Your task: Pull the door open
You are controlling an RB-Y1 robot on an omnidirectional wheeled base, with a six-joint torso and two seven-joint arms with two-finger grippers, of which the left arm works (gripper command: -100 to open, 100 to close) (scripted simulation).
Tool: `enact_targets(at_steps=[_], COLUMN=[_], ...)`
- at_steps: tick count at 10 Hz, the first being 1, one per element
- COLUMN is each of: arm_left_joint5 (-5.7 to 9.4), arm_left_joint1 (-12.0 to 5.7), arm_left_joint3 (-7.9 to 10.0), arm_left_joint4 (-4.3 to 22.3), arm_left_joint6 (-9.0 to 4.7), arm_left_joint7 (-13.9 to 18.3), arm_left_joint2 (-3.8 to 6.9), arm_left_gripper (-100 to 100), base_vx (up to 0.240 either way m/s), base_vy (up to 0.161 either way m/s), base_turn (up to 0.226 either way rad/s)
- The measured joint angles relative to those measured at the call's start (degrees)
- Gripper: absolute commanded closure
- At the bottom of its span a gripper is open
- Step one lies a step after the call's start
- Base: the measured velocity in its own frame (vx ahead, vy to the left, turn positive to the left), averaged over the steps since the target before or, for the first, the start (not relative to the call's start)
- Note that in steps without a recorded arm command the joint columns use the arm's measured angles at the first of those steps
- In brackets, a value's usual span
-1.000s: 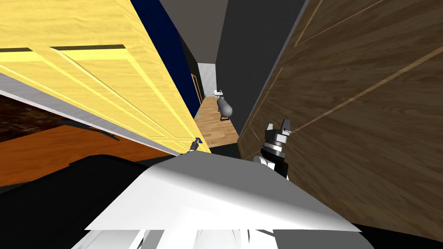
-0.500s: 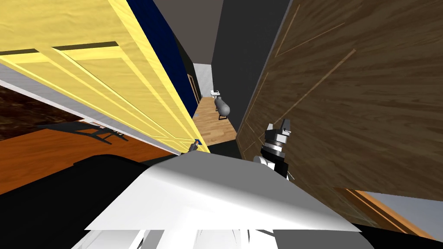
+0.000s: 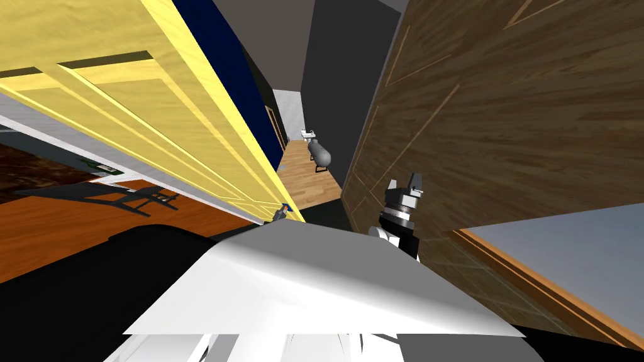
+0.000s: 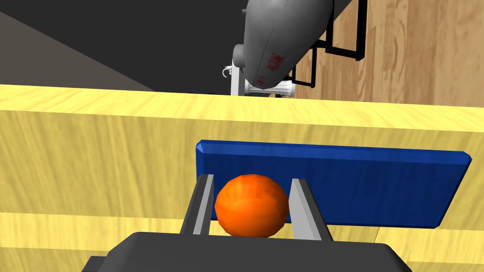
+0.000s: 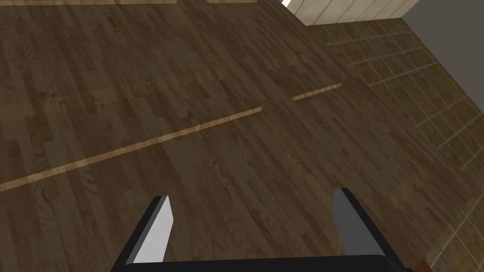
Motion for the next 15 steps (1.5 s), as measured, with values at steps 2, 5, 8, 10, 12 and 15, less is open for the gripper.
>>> enact_targets(at_steps=[2, 5, 8, 10, 12, 15], arm_left_joint5=[-0.40, -0.92, -0.87, -0.63, -0.39, -0.14], arm_left_joint1=[0.64, 1.47, -0.29, -3.66, -7.53, -11.51], arm_left_joint3=[-0.72, -1.57, -2.07, -2.32, -2.81, -3.79], arm_left_joint4=[0.88, 2.54, 4.07, 6.74, 9.75, 12.22], arm_left_joint6=[-1.88, -4.77, -4.48, -4.54, -4.11, -2.48], arm_left_joint7=[0.98, 1.98, 2.10, 1.70, 1.28, 1.00], arm_left_joint2=[0.94, 1.94, 1.79, 1.45, 0.94, 0.50], arm_left_gripper=[100, 100, 100, 100, 100, 100], base_vx=[-0.255, -0.195, -0.163, -0.203, -0.258, -0.195], base_vy=[0.075, 0.047, 0.031, 0.039, 0.066, 0.060], base_turn=[-0.165, -0.095, -0.060, -0.077, -0.085, -0.062])
